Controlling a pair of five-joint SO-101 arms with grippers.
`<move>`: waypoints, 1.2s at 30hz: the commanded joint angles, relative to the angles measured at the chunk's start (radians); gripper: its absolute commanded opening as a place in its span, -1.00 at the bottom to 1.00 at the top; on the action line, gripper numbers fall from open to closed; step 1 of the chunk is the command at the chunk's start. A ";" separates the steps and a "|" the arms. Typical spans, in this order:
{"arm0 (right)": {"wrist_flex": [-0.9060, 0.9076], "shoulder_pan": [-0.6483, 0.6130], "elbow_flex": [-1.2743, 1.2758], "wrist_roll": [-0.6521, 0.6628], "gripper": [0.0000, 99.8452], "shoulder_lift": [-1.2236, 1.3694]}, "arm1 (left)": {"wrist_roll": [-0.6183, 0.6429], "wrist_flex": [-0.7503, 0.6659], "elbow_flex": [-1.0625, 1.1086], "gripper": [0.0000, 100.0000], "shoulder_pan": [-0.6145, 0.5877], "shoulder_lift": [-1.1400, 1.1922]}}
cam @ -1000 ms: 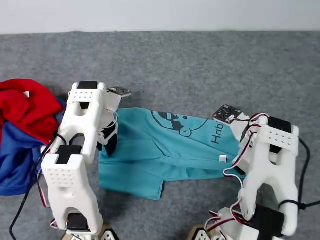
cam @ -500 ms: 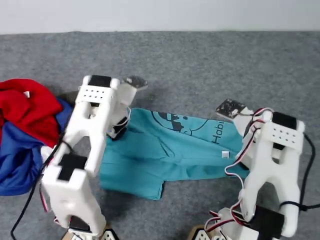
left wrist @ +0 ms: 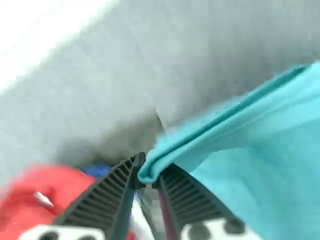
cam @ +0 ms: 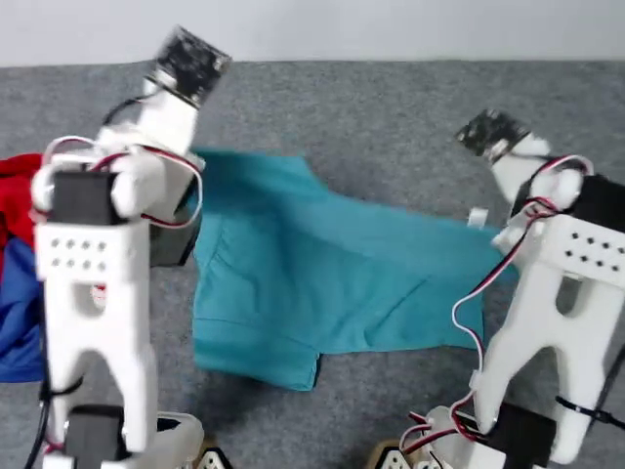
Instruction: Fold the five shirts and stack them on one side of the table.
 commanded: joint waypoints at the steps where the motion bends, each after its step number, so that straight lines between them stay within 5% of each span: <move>1: 0.004 0.004 -0.201 -0.048 -0.98 -0.041 | 0.002 -0.098 -0.133 -0.97 -0.003 -0.081; 19: -0.015 0.087 -0.970 -0.135 -0.98 -0.041 | -0.178 -0.164 -0.800 -0.97 -0.011 -0.097; 36: -0.015 0.206 -1.020 -0.124 -0.98 -0.174 | -0.319 -0.170 -1.000 -0.97 -0.012 -0.098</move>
